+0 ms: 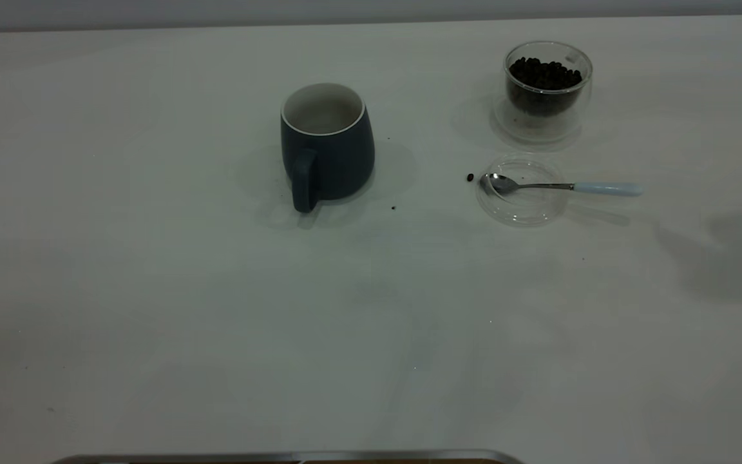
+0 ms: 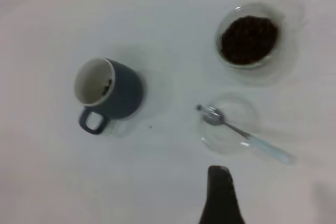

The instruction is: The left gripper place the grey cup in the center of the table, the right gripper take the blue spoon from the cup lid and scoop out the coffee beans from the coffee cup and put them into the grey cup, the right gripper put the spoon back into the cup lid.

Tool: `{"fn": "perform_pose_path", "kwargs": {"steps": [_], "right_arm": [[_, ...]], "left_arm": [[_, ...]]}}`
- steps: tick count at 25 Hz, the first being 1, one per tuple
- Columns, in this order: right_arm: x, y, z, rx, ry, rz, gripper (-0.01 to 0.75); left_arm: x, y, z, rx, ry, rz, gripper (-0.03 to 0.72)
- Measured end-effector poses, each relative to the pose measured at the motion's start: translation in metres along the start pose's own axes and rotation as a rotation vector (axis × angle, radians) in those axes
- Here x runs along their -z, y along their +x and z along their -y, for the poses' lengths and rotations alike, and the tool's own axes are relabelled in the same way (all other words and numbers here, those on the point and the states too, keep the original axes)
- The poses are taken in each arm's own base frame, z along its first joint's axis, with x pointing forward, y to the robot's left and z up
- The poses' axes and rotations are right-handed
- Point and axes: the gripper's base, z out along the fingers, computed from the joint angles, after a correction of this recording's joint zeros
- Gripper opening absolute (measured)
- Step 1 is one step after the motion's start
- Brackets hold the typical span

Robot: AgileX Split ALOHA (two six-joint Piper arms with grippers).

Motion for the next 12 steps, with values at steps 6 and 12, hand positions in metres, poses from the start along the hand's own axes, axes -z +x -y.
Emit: {"fn": "perform_pose_path", "kwargs": {"steps": [6, 12], "right_arm": [[0.072, 0.023, -0.034, 0.064, 0.175, 0.048, 0.592], [0.091, 0.063, -0.044, 0.061, 0.237, 0.037, 0.592]], "left_arm": [[0.000, 0.000, 0.000, 0.001, -0.001, 0.000, 0.567], [0.000, 0.000, 0.000, 0.001, -0.001, 0.000, 0.567]]}}
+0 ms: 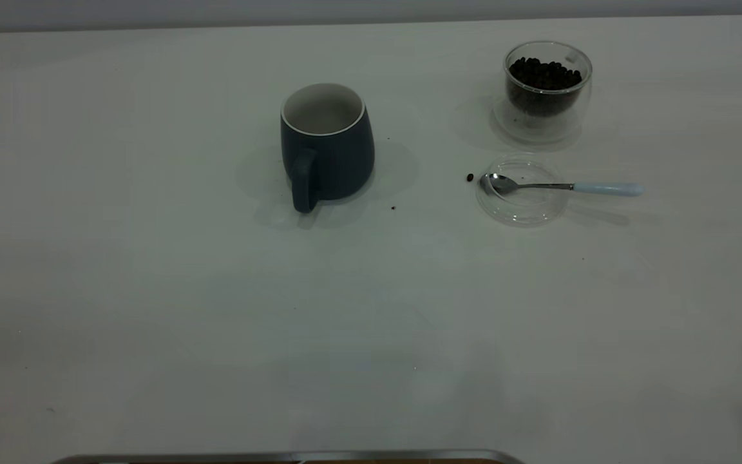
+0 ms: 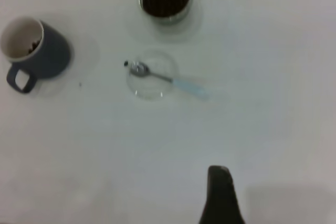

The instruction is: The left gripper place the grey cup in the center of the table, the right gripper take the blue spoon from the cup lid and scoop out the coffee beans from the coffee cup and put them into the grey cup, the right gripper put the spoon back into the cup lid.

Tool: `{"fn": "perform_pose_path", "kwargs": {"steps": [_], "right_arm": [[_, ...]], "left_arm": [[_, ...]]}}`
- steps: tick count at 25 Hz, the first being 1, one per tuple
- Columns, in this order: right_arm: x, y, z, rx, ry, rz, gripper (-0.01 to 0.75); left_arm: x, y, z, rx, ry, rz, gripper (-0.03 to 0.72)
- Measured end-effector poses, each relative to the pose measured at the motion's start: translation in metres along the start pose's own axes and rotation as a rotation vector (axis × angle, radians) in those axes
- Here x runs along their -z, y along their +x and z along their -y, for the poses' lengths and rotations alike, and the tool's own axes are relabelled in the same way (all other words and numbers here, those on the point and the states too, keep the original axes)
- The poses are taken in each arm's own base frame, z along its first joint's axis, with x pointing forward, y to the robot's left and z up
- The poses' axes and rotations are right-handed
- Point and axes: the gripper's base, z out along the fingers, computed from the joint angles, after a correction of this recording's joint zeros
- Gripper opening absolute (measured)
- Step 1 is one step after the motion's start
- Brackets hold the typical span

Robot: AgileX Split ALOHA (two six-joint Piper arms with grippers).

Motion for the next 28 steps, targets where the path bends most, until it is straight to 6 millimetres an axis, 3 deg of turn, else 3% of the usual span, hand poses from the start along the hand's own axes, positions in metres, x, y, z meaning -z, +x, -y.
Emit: {"fn": "perform_pose_path", "kwargs": {"steps": [7, 14, 17, 24, 28], "right_arm": [[0.028, 0.046, -0.025, 0.151, -0.036, 0.081, 0.592], [0.052, 0.077, -0.024, 0.164, 0.039, 0.061, 0.590], [0.053, 0.085, -0.021, 0.168, 0.061, 0.042, 0.590], [0.033, 0.113, -0.013, 0.133, 0.092, -0.016, 0.590], [0.039, 0.123, -0.011, 0.168, 0.104, 0.063, 0.590]], "left_arm": [[0.000, 0.000, 0.000, 0.000, 0.000, 0.000, 0.567], [0.000, 0.000, 0.000, 0.000, 0.000, 0.000, 0.567], [0.000, 0.000, 0.000, 0.000, 0.000, 0.000, 0.567], [0.000, 0.000, 0.000, 0.000, 0.000, 0.000, 0.567], [0.000, 0.000, 0.000, 0.000, 0.000, 0.000, 0.567]]}}
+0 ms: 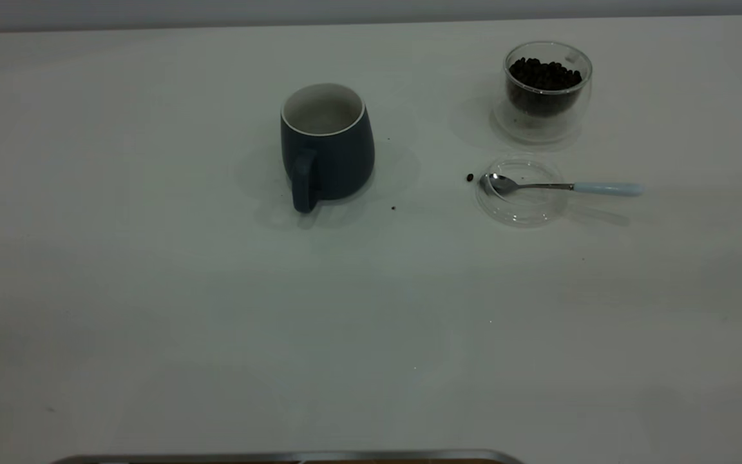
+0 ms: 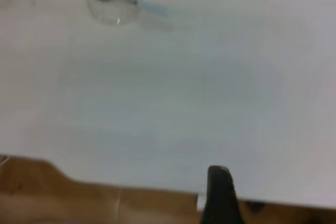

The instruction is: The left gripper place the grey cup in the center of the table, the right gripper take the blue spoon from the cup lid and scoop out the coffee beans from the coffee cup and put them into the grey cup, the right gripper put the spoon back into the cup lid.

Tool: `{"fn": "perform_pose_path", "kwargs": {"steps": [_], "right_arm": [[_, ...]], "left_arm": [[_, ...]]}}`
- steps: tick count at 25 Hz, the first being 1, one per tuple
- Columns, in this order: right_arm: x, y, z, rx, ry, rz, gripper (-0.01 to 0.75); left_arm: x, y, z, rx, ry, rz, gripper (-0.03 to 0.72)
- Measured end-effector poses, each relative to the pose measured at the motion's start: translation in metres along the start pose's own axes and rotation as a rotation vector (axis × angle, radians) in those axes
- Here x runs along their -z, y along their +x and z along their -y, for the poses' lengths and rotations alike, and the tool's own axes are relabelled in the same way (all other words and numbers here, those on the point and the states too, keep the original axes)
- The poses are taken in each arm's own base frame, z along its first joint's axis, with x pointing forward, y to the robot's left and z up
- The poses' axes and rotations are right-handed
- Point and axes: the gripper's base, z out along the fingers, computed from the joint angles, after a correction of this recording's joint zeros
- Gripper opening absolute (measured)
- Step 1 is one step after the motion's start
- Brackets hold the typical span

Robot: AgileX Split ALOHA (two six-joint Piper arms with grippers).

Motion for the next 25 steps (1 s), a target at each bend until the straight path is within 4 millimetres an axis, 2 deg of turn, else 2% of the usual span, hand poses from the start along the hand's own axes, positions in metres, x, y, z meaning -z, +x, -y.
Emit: {"fn": "perform_pose_path", "kwargs": {"steps": [10, 25], "right_arm": [[0.024, 0.022, 0.004, -0.038, 0.048, 0.215, 0.590], [0.025, 0.023, 0.004, -0.039, 0.047, 0.219, 0.590]], "left_arm": [[0.000, 0.000, 0.000, 0.000, 0.000, 0.000, 0.567], [0.000, 0.000, 0.000, 0.000, 0.000, 0.000, 0.567]]}}
